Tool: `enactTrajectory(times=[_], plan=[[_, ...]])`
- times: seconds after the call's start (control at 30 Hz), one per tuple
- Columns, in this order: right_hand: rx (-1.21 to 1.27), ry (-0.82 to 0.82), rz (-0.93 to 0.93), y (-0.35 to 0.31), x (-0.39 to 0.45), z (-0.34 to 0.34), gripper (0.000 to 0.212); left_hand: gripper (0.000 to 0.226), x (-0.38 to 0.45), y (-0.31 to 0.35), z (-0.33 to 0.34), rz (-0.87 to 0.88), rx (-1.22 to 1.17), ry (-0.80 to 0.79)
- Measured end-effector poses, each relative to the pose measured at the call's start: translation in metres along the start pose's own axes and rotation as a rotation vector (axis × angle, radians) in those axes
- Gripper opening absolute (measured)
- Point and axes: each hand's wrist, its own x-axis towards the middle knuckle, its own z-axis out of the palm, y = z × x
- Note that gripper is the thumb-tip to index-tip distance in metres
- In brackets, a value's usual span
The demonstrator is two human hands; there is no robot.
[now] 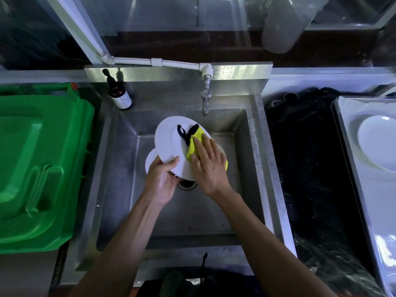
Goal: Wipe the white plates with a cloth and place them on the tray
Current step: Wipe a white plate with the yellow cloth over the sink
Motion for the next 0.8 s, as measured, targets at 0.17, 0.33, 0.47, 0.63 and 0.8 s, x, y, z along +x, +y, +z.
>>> enactTrajectory(times=[0.17, 0.33, 0.47, 0.63, 0.8], plan=[[0.007, 0.047, 0.006, -0.015, -0.008, 0.008, 0.052, 0.044, 0.000, 0.002, 0.006, -0.017, -0.019, 0.045], [0.007, 0.125, -0.009, -0.030, -0.022, 0.019, 0.055, 0.039, 0.001, 0.003, 0.015, -0.012, -0.090, 0.084], [0.027, 0.139, -0.006, -0.032, -0.033, 0.028, 0.056, 0.040, 0.003, 0.001, 0.013, -0.032, -0.113, 0.121], [0.013, 0.143, 0.037, -0.018, -0.037, 0.027, 0.057, 0.042, -0.002, 0.000, 0.007, -0.055, -0.132, 0.087], [0.090, 0.144, 0.098, 0.001, -0.028, 0.019, 0.050, 0.045, -0.005, -0.003, -0.002, -0.068, -0.176, 0.089]])
